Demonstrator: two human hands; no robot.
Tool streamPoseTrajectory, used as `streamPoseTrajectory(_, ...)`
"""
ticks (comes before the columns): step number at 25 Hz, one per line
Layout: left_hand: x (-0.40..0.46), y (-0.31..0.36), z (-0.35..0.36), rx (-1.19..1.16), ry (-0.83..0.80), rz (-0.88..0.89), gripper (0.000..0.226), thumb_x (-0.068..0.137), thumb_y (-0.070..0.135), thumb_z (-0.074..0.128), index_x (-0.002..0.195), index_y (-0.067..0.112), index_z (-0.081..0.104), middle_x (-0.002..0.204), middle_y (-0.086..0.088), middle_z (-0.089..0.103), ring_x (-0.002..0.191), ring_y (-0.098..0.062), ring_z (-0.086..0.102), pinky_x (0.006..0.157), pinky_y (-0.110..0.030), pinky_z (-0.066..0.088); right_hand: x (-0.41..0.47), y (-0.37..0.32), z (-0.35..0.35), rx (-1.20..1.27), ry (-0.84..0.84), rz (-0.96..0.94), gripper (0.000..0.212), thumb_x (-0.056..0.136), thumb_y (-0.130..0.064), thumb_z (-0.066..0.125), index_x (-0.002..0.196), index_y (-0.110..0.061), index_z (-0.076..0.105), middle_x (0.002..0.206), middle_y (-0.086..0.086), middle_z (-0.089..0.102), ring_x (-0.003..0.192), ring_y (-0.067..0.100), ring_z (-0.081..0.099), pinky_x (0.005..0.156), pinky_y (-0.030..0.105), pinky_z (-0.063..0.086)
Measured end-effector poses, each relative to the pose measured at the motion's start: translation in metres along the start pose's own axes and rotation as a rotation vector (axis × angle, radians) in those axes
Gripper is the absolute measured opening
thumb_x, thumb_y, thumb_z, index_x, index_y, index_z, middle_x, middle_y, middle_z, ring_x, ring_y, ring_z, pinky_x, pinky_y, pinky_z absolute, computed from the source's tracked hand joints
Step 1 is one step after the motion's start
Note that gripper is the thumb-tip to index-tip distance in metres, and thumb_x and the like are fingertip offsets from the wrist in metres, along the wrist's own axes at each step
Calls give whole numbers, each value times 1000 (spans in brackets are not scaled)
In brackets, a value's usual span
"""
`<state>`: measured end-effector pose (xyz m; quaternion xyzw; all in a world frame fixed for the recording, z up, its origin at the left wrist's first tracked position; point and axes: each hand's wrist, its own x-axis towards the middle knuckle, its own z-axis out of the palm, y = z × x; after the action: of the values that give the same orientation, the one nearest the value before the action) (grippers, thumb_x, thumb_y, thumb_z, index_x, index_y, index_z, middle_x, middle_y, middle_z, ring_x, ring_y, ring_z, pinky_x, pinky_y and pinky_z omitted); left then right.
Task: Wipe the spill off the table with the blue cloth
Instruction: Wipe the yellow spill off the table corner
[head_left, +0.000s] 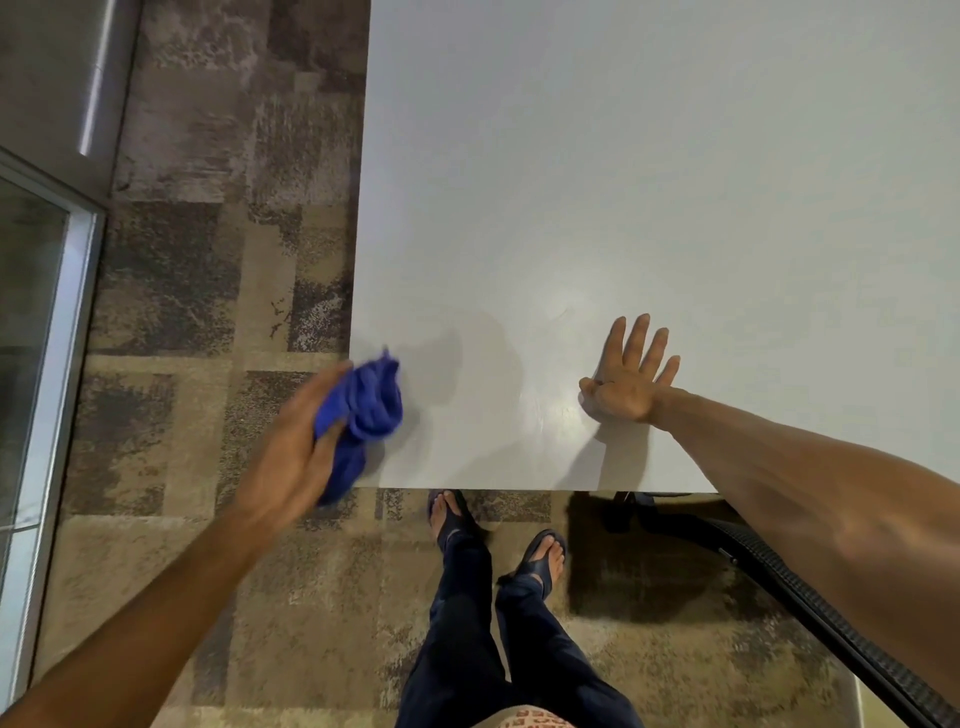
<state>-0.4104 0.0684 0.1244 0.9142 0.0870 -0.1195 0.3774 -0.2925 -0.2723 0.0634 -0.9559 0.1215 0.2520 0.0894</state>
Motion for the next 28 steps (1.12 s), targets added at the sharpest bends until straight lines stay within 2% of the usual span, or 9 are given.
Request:
streamPoseTrajectory(2, 44, 23, -11, -86, 99, 16, 28, 103, 22, 44, 126, 38, 48, 122, 9, 56, 104, 15, 53, 90, -20, 45, 7, 12, -1, -44, -285, -52, 114, 73, -84, 0, 160, -11, -12, 167, 22, -17, 153, 45, -14, 120, 68, 2)
streamPoseTrajectory(5, 106, 42, 4, 21, 169, 156, 27, 102, 20, 42, 125, 17, 56, 118, -6, 62, 107, -16, 60, 94, -41, 52, 16, 32, 0, -43, -359, -114, 94, 102, -54, 41, 157, -15, -26, 160, 16, -38, 147, 43, -33, 119, 65, -12)
streamPoseTrajectory(8, 146, 49, 56, 212, 133, 93, 50, 104, 28, 43, 152, 16, 35, 153, -12, 44, 139, -34, 41, 117, -53, 30, 11, 27, 0, -51, -349, -134, 93, 104, -47, 43, 156, -15, -27, 159, 16, -40, 146, 43, -35, 119, 63, -13)
streamPoseTrajectory(11, 162, 50, 109, 415, 36, -102, 59, 105, 36, 37, 159, 27, 14, 166, -3, 22, 153, -32, 17, 120, -64, 7, 12, 23, -2, -38, -338, -97, 95, 103, -44, 48, 158, -13, -24, 161, 17, -36, 148, 44, -31, 119, 65, -11)
streamPoseTrajectory(14, 165, 42, 132, 544, 74, -120, 61, 104, 37, 38, 158, 19, 16, 165, -9, 23, 152, -34, 19, 120, -62, 12, 10, 20, 8, -45, -255, -77, 97, 101, -50, 50, 159, -15, -19, 164, 16, -30, 150, 43, -27, 119, 62, -9)
streamPoseTrajectory(21, 125, 46, 157, 701, 43, 80, 69, 93, 27, 50, 155, 16, 22, 162, -7, 30, 148, -35, 30, 119, -59, 21, 19, 28, 0, -36, -386, -94, 103, 98, -56, 47, 156, -12, -27, 161, 19, -35, 150, 46, -25, 117, 71, -8)
streamPoseTrajectory(25, 76, 58, 177, 714, -74, 213, 74, 90, 24, 56, 156, 16, 24, 164, -8, 26, 149, -38, 25, 119, -60, 19, 13, 25, -12, -19, -421, -129, 143, 46, -100, -1, 154, -12, -30, 161, 19, -36, 150, 46, -25, 118, 71, -8)
streamPoseTrajectory(27, 49, 61, 188, 711, -134, 280, 76, 87, 21, 59, 155, 14, 27, 164, -10, 28, 150, -38, 24, 120, -61, 18, 13, 24, -12, -34, -425, -116, 173, 5, -100, -23, 154, -12, -30, 160, 18, -37, 150, 46, -26, 116, 69, -9)
streamPoseTrajectory(28, 35, 60, 191, 709, -168, 311, 76, 86, 20, 59, 155, 13, 28, 164, -11, 28, 150, -38, 23, 120, -60, 17, 13, 23, -11, -23, -423, -108, 171, 7, -98, -25, 155, -13, -29, 161, 18, -37, 150, 45, -26, 116, 68, -9)
